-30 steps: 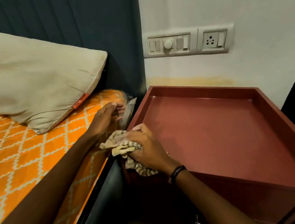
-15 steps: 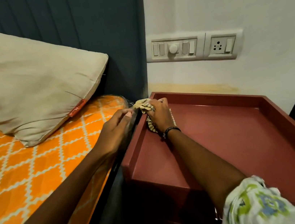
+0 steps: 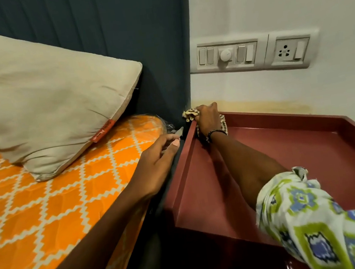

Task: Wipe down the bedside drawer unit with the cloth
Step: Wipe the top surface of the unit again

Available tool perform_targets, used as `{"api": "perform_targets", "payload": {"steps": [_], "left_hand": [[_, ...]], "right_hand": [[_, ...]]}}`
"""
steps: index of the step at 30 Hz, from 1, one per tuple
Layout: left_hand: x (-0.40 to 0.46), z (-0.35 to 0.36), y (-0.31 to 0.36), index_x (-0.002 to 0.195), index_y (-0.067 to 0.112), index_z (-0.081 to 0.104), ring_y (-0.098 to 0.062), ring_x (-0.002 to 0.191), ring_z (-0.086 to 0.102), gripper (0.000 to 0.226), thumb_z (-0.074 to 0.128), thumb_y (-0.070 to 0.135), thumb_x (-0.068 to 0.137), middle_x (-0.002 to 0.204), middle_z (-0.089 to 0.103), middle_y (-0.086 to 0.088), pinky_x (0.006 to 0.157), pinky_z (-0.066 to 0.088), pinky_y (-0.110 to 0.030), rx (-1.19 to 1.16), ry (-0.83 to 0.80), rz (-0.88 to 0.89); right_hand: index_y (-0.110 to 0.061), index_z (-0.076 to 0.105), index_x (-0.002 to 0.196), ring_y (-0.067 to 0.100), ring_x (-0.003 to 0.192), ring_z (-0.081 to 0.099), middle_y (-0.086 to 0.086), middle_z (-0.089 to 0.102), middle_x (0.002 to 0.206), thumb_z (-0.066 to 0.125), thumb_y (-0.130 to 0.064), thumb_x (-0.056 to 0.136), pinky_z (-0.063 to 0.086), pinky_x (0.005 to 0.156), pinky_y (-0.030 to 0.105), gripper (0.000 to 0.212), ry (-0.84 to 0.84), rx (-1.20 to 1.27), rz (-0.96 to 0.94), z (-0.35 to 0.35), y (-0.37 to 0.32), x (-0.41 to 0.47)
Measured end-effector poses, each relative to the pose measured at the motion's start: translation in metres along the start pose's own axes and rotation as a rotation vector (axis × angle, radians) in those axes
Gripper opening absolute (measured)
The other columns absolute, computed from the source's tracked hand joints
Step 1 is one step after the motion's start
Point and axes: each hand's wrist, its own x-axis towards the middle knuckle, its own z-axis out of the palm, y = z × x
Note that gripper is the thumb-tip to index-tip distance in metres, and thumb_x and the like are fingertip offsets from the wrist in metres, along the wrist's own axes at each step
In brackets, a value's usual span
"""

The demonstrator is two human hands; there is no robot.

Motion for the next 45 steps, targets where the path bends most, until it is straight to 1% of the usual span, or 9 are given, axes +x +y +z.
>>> {"api": "perform_targets", "payload": {"steps": [4, 10, 16, 21, 27, 34, 37, 41, 45], "left_hand": [[0.000, -0.002, 0.000, 0.123, 0.022, 0.059, 0.015, 0.106, 0.050, 0.030, 0.043, 0.031, 0.100, 0.120, 0.063, 0.010, 0.076, 0.034, 0.006, 0.002, 0.003, -0.002], [0.002, -0.004, -0.001, 0.118, 0.027, 0.062, 0.013, 0.108, 0.052, 0.027, 0.044, 0.033, 0.099, 0.118, 0.063, 0.015, 0.078, 0.037, 0.002, -0.010, 0.011, -0.008], [-0.003, -0.002, 0.002, 0.120, 0.026, 0.061, 0.014, 0.107, 0.053, 0.028, 0.043, 0.030, 0.099, 0.118, 0.063, 0.015, 0.078, 0.037, 0.003, 0.035, -0.033, 0.027], [-0.010, 0.002, 0.005, 0.118, 0.028, 0.061, 0.006, 0.105, 0.059, 0.026, 0.044, 0.029, 0.099, 0.113, 0.066, 0.016, 0.081, 0.042, -0.015, 0.040, -0.060, 0.040], [-0.009, 0.001, 0.004, 0.121, 0.026, 0.059, 0.015, 0.103, 0.054, 0.027, 0.044, 0.029, 0.099, 0.117, 0.061, 0.019, 0.072, 0.038, 0.001, 0.143, -0.097, 0.073], [-0.009, 0.000, 0.001, 0.124, 0.028, 0.058, 0.006, 0.107, 0.056, 0.045, 0.039, 0.047, 0.088, 0.119, 0.061, 0.014, 0.077, 0.039, -0.015, 0.173, -0.124, 0.080], [-0.008, -0.001, -0.002, 0.122, 0.031, 0.058, 0.011, 0.107, 0.055, 0.050, 0.038, 0.057, 0.084, 0.119, 0.061, 0.017, 0.078, 0.040, -0.014, 0.182, -0.141, 0.096], [-0.005, -0.001, -0.007, 0.125, 0.028, 0.057, 0.002, 0.110, 0.056, 0.051, 0.036, 0.055, 0.086, 0.122, 0.061, 0.010, 0.080, 0.039, -0.015, 0.228, -0.149, 0.123], [-0.004, -0.001, -0.009, 0.125, 0.029, 0.057, 0.001, 0.111, 0.056, 0.048, 0.037, 0.053, 0.088, 0.123, 0.061, 0.009, 0.080, 0.040, -0.015, 0.231, -0.149, 0.123]], "right_hand": [[-0.004, 0.068, 0.109, 0.029, 0.105, 0.051, 0.013, 0.057, 0.103, 0.051, -0.008, 0.096, 0.047, 0.087, 0.033, 0.021, 0.105, 0.001, 0.175, -0.004, -0.008, -0.003], [-0.015, 0.063, 0.122, 0.030, 0.113, 0.043, 0.012, 0.065, 0.112, 0.055, -0.010, 0.089, 0.041, 0.091, 0.033, 0.034, -0.076, -0.031, -0.106, -0.015, 0.018, 0.004], [-0.009, 0.065, 0.114, 0.033, 0.110, 0.042, 0.010, 0.067, 0.114, 0.054, -0.007, 0.086, 0.038, 0.086, 0.036, 0.030, -0.030, -0.129, -0.095, -0.046, 0.088, -0.009], [-0.006, 0.066, 0.107, 0.034, 0.106, 0.043, 0.010, 0.067, 0.112, 0.053, -0.004, 0.084, 0.036, 0.085, 0.036, 0.027, 0.016, -0.180, -0.045, -0.076, 0.147, -0.022], [-0.002, 0.067, 0.098, 0.035, 0.103, 0.044, 0.015, 0.068, 0.107, 0.053, -0.004, 0.084, 0.037, 0.080, 0.039, 0.020, 0.058, -0.278, 0.032, -0.108, 0.199, -0.038], [0.000, 0.068, 0.097, 0.037, 0.103, 0.043, 0.016, 0.069, 0.099, 0.048, -0.002, 0.087, 0.035, 0.074, 0.040, 0.023, 0.043, -0.476, 0.229, -0.149, 0.270, -0.049], [-0.004, 0.066, 0.104, 0.038, 0.113, 0.043, 0.015, 0.068, 0.107, 0.045, -0.003, 0.090, 0.036, 0.083, 0.037, 0.025, -0.081, -0.575, 0.271, -0.159, 0.269, -0.041], [-0.009, 0.056, 0.123, 0.031, 0.124, 0.045, 0.012, 0.057, 0.129, 0.045, -0.025, 0.097, 0.031, 0.101, 0.033, 0.033, -0.148, -0.575, 0.405, -0.203, 0.249, -0.014], [-0.007, 0.062, 0.115, 0.036, 0.127, 0.038, 0.019, 0.059, 0.124, 0.050, -0.019, 0.093, 0.033, 0.102, 0.039, 0.028, -0.187, -0.487, 0.368, -0.220, 0.276, -0.022]]}}
